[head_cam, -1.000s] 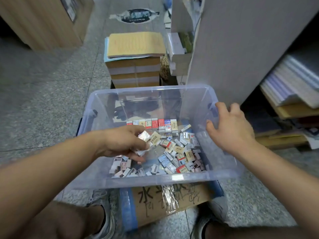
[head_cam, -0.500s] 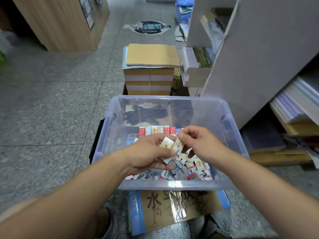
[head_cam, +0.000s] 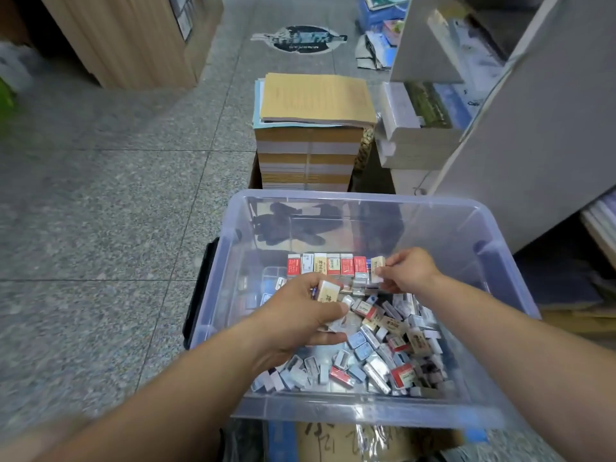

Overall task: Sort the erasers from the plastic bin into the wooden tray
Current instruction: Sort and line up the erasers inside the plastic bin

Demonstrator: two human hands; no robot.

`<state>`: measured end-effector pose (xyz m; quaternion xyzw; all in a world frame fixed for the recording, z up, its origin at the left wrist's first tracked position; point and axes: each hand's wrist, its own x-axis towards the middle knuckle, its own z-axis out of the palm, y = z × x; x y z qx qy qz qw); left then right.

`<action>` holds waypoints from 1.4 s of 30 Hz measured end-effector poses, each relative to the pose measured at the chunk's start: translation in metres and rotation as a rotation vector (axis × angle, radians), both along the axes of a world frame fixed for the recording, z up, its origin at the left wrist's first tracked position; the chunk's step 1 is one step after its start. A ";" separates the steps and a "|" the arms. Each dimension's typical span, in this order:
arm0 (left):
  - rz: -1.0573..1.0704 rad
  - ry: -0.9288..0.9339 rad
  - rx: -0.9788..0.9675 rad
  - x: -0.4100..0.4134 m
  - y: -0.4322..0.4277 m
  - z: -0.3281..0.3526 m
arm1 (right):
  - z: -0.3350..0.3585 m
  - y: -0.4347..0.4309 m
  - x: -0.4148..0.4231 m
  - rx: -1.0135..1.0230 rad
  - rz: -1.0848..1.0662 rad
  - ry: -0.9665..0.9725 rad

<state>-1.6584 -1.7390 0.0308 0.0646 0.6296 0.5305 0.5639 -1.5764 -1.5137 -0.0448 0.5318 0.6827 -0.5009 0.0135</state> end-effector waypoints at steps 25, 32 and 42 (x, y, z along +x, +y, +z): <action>0.073 0.166 0.047 0.000 0.010 -0.014 | 0.071 -0.058 0.015 -0.503 0.367 0.202; 0.165 0.116 -0.031 -0.010 0.007 -0.017 | 0.036 -0.011 0.010 -0.194 -0.224 0.120; 0.192 -0.098 0.032 -0.012 0.009 -0.011 | -0.021 0.006 -0.003 -0.017 -0.321 -0.058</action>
